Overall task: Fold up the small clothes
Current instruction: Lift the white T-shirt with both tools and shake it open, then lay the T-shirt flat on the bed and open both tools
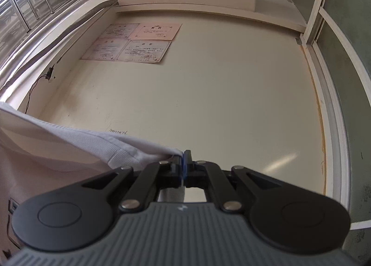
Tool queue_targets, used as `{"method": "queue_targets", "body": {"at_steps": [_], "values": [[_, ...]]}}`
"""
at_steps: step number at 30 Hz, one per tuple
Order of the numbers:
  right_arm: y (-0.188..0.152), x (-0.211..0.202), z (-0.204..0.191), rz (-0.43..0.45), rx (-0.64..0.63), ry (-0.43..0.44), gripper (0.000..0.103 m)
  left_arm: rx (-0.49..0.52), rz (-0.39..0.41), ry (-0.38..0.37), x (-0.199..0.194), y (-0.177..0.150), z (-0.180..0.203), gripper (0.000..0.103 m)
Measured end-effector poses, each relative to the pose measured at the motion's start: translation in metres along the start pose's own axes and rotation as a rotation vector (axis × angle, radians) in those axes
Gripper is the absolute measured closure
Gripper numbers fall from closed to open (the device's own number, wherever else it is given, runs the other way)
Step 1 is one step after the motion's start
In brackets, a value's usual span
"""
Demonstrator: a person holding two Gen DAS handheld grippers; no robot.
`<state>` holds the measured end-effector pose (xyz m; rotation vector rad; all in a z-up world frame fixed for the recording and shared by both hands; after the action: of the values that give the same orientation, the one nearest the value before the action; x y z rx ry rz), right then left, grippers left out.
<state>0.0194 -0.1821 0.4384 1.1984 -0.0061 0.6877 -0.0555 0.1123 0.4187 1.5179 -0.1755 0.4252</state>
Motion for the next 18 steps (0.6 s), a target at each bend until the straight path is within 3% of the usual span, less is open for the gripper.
{"method": "queue_targets", "body": {"at_steps": [3,6,9,12,14,15,16,18], "values": [[-0.025,0.004,0.000,-0.070,0.022,0.025,0.099,0.024,-0.094,-0.008,0.029,-0.026,0.009,0.093],[-0.078,0.022,0.004,-0.172,0.085,0.048,0.099,0.056,-0.223,-0.006,0.060,-0.084,0.024,0.092],[-0.165,0.049,0.001,-0.316,0.108,0.044,0.099,0.124,-0.367,0.042,0.093,-0.174,0.043,0.084],[-0.302,0.073,-0.002,-0.557,0.119,0.033,0.097,0.258,-0.530,0.150,0.121,-0.299,0.062,0.056],[-0.390,0.071,0.001,-0.746,0.125,-0.001,0.080,0.374,-0.711,0.171,0.120,-0.387,0.068,0.063],[-0.424,0.057,0.005,-0.819,0.182,-0.002,0.080,0.373,-0.777,0.161,0.113,-0.411,0.066,0.071],[-0.447,0.038,0.010,-0.855,0.259,0.005,0.080,0.329,-0.835,0.121,0.100,-0.432,0.062,0.069],[-0.469,-0.004,0.022,-0.887,0.360,0.038,0.078,0.275,-0.856,0.092,0.079,-0.444,0.051,0.066]]}}
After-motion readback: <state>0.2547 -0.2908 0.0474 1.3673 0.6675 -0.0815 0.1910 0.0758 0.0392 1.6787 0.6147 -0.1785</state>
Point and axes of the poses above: each gripper's, at about its wrist camera, not at the fingertips, and x roughly the way its jaws point, z to its right, y to its top, the point moved 9 cm from there along x, roughly the way its jaws point, and after that the axes turned 15 degrees about y, right-handed, at the moved point
